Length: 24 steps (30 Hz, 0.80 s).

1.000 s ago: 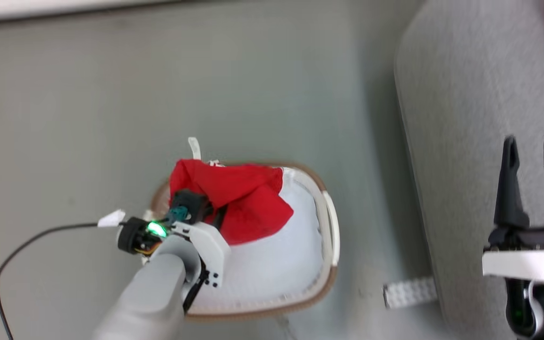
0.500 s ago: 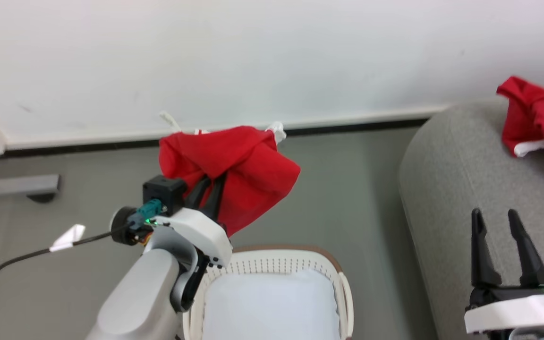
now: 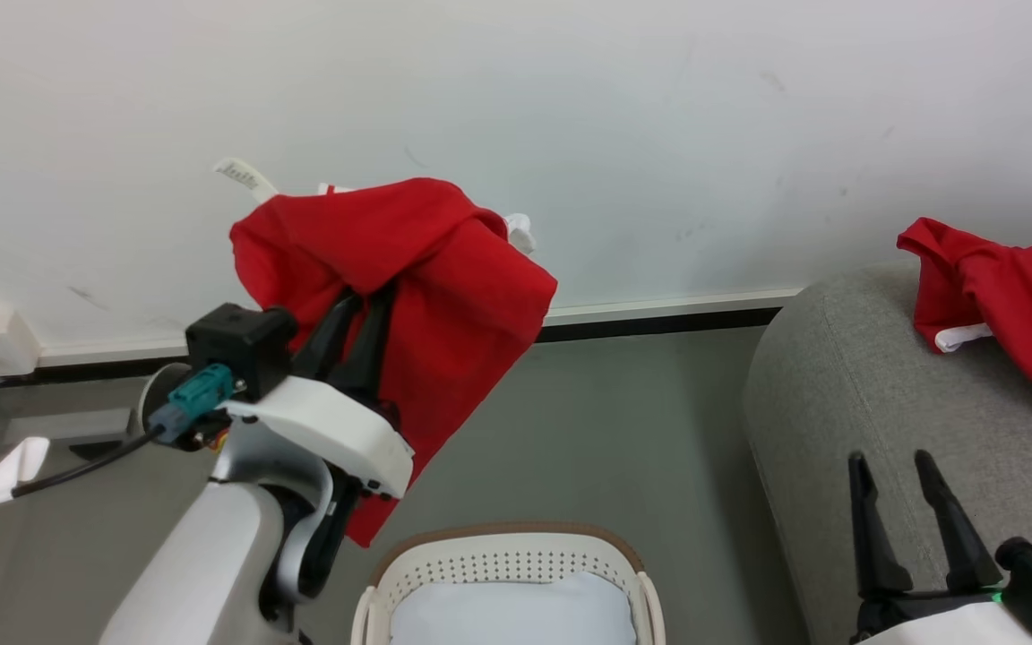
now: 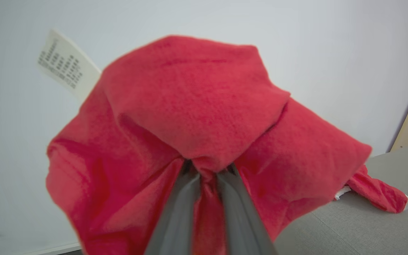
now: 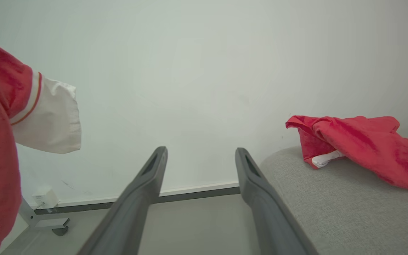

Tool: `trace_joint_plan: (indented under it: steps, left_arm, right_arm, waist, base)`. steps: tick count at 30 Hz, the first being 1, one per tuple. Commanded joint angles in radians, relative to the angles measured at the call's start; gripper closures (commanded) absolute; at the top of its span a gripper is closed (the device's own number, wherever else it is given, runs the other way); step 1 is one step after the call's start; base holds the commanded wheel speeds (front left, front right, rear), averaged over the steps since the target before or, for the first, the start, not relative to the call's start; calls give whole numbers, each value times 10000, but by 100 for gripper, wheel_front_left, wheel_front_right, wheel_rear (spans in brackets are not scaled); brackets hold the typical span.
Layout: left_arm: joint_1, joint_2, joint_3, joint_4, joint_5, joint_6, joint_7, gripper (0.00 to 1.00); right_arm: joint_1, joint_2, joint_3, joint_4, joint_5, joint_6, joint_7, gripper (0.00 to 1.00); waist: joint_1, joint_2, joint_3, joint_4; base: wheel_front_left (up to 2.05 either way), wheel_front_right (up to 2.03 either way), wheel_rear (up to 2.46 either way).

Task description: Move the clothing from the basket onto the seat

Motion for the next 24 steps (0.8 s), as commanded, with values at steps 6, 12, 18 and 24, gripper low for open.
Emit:
trace_joint_plan:
  steps: [6, 12, 18, 24]
  left_arm:
    - [302, 170, -38, -773, 23, 213, 291, 100]
    - [207, 146, -220, -1265, 156, 225, 399, 100]
    - [34, 24, -472, -1463, 162, 150, 503, 100]
    - [32, -98, -769, -1586, 153, 78, 606, 100]
  right_arm:
    - [-8, -219, 1128, -348, 233, 1, 239, 0]
    - [-837, -1153, 3085, -590, 809, 1, 483, 0]
    - [-2301, -1721, 5032, -210, 1393, 1, 520, 0]
    - [-4010, -1641, 6734, 539, 2042, 1, 462, 0]
  waist:
    - [4, -1, 107, -40]
    - [4, -1, 360, -48]
    - [4, -1, 417, -4]
    - [4, -1, 406, -5]
  base:
    - [0, 0, 0]
    - [0, 0, 0]
    - [0, 0, 0]
    - [0, 0, 0]
